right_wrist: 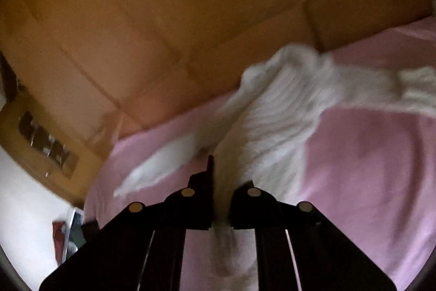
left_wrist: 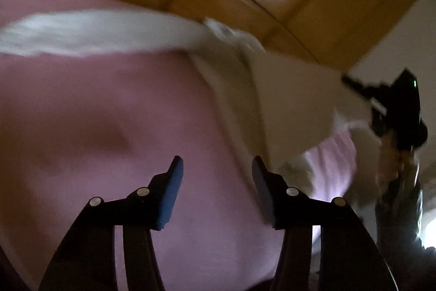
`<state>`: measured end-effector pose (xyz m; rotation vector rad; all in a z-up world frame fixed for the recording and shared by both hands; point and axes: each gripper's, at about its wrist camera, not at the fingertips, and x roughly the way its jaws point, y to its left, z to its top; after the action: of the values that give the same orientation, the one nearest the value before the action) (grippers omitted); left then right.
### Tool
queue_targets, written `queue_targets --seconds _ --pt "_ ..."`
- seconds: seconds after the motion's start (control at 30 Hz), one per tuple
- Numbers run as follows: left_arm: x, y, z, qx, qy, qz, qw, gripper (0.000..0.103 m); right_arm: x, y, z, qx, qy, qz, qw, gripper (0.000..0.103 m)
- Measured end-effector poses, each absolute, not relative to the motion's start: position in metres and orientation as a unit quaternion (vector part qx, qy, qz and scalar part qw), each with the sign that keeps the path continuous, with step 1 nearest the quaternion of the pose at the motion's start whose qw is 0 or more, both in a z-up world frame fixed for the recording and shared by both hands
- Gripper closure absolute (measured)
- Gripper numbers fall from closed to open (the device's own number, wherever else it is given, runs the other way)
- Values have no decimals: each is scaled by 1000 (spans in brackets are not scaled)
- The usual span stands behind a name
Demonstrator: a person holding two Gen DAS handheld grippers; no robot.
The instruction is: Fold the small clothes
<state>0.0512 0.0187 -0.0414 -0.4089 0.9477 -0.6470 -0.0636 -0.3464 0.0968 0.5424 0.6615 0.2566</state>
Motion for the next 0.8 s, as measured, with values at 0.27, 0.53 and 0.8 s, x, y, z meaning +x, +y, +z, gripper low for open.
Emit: queue_targets --seconds 0.27,0.53,0.8 --pt "70 -55 -74 -202 493 -331 779 60 -77 -390 102 276 308 76 907 96" --pt "98 5 -16 -219 440 -295 820 99 -96 -381 142 257 273 94 922 96" --pt "47 134 50 -218 372 -255 865 99 -161 -362 126 234 293 139 916 96"
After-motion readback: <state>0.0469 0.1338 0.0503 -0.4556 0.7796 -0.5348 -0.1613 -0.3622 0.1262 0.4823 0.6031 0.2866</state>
